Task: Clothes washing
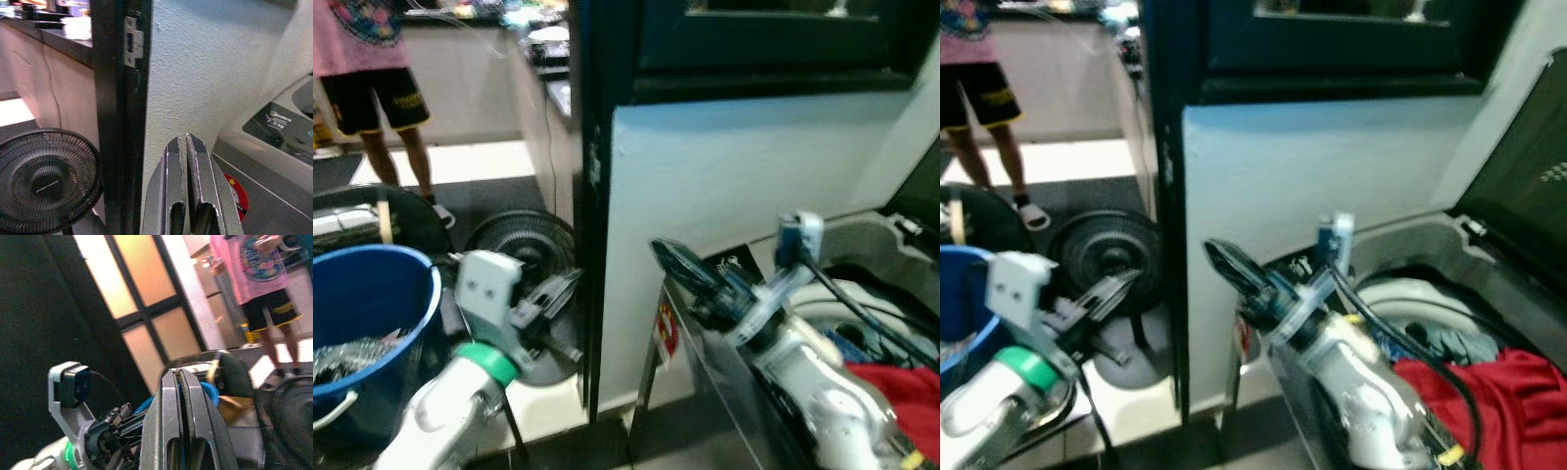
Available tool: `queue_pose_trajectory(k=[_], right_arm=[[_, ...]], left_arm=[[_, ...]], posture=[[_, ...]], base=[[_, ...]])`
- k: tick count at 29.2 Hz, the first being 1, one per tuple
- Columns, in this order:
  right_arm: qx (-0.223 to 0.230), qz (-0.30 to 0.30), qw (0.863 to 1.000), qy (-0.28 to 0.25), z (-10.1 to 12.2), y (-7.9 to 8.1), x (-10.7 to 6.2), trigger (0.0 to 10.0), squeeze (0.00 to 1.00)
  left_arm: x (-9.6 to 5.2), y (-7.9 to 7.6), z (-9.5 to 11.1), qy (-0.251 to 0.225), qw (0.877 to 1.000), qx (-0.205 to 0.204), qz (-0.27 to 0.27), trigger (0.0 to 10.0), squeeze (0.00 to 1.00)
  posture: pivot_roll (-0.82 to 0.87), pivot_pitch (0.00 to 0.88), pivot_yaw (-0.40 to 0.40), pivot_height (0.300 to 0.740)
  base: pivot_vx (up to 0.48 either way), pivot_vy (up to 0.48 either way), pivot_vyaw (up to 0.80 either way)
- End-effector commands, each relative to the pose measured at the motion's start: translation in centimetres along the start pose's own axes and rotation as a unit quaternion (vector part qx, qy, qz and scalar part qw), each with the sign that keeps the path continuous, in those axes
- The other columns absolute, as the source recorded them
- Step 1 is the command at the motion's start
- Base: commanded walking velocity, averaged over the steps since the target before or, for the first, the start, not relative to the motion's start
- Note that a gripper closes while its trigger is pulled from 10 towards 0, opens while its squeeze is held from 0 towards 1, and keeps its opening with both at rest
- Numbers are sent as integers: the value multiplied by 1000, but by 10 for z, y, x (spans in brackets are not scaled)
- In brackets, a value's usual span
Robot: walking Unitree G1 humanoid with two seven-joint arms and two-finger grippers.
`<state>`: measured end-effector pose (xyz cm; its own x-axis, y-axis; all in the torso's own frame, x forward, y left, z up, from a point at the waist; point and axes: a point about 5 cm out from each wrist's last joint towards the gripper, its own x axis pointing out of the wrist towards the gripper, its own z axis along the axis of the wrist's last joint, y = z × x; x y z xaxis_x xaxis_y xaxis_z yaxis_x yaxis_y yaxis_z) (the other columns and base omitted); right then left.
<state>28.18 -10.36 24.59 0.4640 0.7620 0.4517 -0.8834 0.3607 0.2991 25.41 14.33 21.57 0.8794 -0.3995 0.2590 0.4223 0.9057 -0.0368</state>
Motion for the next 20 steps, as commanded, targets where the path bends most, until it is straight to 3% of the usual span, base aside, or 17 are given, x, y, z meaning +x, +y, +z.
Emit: queue_pose_trajectory(k=[1,14,18,20], right_arm=[[12,-15,1000,0,-1,-4,-5,10000,0],[13,-10,1000,13,-5,-1,-2,10000,0],[-2,-1,1000,19,-5,2,-1,10000,0],[-18,8,1000,23,-5,6,3,10000,0]], left_arm=[[1,-5,0,-5,1000,-10,-12,10000,0],[2,-8,1,-9,1000,-17,-16,10000,0],[1,-8,1,-9,1000,-18,-17,10000,0],[1,-7,1,-9,1000,-18,-11,10000,0]], posture=[[16,0,-8,740],[18,0,-10,740],[18,0,-10,740],[16,0,-10,740]], base=[[0,0,0],[0,443,0],[0,480,0],[0,480,800]])
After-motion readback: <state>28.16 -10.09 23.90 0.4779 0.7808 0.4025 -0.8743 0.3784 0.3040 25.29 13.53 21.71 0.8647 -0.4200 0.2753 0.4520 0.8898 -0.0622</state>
